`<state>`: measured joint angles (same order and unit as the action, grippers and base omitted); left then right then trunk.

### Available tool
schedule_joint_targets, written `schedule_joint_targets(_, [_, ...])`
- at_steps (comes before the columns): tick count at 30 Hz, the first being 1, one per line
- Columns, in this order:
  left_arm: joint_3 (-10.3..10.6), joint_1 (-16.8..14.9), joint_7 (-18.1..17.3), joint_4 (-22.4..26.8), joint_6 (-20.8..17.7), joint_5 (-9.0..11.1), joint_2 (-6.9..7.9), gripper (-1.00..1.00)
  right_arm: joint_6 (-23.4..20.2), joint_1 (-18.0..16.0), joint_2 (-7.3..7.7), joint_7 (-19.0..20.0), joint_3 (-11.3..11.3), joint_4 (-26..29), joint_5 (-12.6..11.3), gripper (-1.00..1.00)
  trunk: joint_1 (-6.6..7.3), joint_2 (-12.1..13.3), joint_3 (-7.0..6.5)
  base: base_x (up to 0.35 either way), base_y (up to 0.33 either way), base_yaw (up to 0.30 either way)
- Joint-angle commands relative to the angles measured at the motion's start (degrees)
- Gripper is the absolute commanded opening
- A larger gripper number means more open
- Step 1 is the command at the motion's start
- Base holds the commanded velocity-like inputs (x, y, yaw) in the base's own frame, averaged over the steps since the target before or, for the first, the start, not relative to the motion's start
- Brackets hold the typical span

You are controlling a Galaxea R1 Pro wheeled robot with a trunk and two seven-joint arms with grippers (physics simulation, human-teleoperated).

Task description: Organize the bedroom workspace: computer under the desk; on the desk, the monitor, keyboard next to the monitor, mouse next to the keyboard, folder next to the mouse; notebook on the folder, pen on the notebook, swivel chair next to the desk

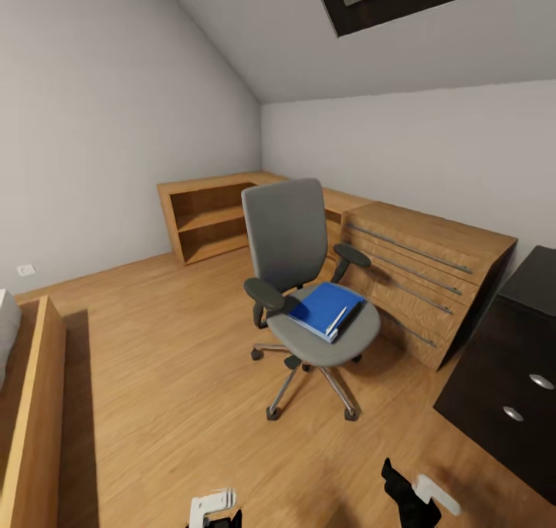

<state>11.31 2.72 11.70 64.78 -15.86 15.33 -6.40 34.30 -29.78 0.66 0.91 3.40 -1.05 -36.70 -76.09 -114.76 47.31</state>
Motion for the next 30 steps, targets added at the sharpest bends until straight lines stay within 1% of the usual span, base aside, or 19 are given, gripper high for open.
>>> schedule_joint_targets(1, [0.1,0.0,0.4,-0.7,0.5,0.6,0.05,1.00,0.2,0.5,-0.03,0.1,0.2,-0.1,0.4,1.00,0.23,0.4,-0.15,0.000,0.000,0.000])
schedule_joint_targets(2, [0.1,0.0,0.4,-2.2,1.6,0.6,0.09,1.00,0.1,1.4,-0.07,0.1,0.2,-0.1,0.6,1.00,0.45,0.8,-0.33,0.000,0.000,0.000])
schedule_joint_targets(3, [0.1,0.0,0.4,-2.9,2.1,0.6,0.12,1.00,0.1,1.8,-0.06,0.1,0.2,-0.1,0.6,1.00,0.67,1.2,-0.51,0.000,0.000,0.000])
schedule_joint_targets(5, [0.1,0.0,0.4,-6.2,3.4,0.6,0.28,1.00,0.1,3.3,0.01,0.1,0.2,-0.1,0.8,1.00,1.11,2.0,-0.87,0.000,0.000,0.000])
schedule_joint_targets(6, [0.0,0.0,0.4,-7.8,3.8,0.6,0.41,1.00,0.1,4.0,0.05,0.1,0.2,-0.1,0.8,1.00,1.33,2.4,-1.05,0.000,0.000,0.000])
schedule_joint_targets(9, [0.0,0.0,0.4,-10.2,4.3,0.6,0.59,1.00,0.2,5.0,0.09,0.1,0.2,-0.1,0.8,1.00,1.99,3.6,-1.59,0.000,0.000,0.000])
schedule_joint_targets(10, [0.0,0.0,0.4,-12.0,5.3,0.6,0.70,1.00,0.2,5.6,0.05,0.1,0.2,-0.1,0.8,1.00,2.21,4.0,-1.77,0.000,0.000,0.000])
schedule_joint_targets(11, [0.0,0.0,0.4,-12.9,5.9,0.6,0.75,1.00,0.3,5.9,0.03,0.1,0.2,-0.1,0.9,1.00,2.43,4.4,-1.95,0.000,0.000,0.000])
schedule_joint_targets(12, [0.0,0.0,0.4,-14.6,7.5,0.6,0.89,1.00,0.3,6.3,0.01,0.1,0.2,-0.1,0.9,1.00,2.65,4.8,-2.13,0.000,0.000,0.000])
schedule_joint_targets(14, [-0.1,0.0,0.4,-16.1,9.5,0.6,1.01,1.00,0.3,6.6,-0.01,0.1,0.2,-0.1,0.9,1.00,3.09,5.6,-2.49,0.000,0.000,0.000])
schedule_joint_targets(15, [-0.1,0.0,0.4,-17.2,11.4,0.6,1.08,1.00,0.3,6.8,0.01,0.1,0.2,-0.1,1.0,1.00,3.31,6.0,-2.67,0.000,0.000,0.000])
schedule_joint_targets(18, [-0.1,0.0,0.4,-18.3,13.7,0.6,1.16,1.00,0.3,7.0,0.10,0.1,0.1,0.0,1.1,1.00,3.96,7.2,-3.20,0.000,0.000,0.000])
schedule_joint_targets(22, [-0.1,0.0,0.4,-19.1,14.7,0.7,1.23,1.00,0.3,7.0,0.18,0.1,-0.3,0.0,1.2,1.00,4.84,8.8,-3.92,0.000,0.000,0.000])
schedule_joint_targets(24, [-0.2,0.0,0.4,-20.2,15.3,0.7,1.38,1.00,0.2,7.1,0.15,0.1,-0.8,0.0,1.2,1.00,5.28,9.6,-4.28,0.000,0.000,0.000])
schedule_joint_targets(27, [-0.2,0.0,0.4,-22.0,16.1,0.7,2.02,1.00,0.1,7.1,-0.01,0.1,-2.0,-0.1,1.4,1.00,5.94,10.8,-4.82,0.000,0.000,0.000])
schedule_joint_targets(28, [-0.2,0.0,0.4,-22.9,16.5,0.7,2.30,1.00,0.0,7.1,-0.17,0.1,-2.6,-0.1,1.8,1.00,6.16,11.2,-5.00,0.000,0.000,0.000])
schedule_joint_targets(30, [-0.2,-0.1,0.4,-23.8,16.9,0.7,2.48,1.00,0.0,7.1,-0.44,0.0,-3.1,-0.1,2.3,1.00,6.60,12.0,-5.36,0.000,0.000,0.000])
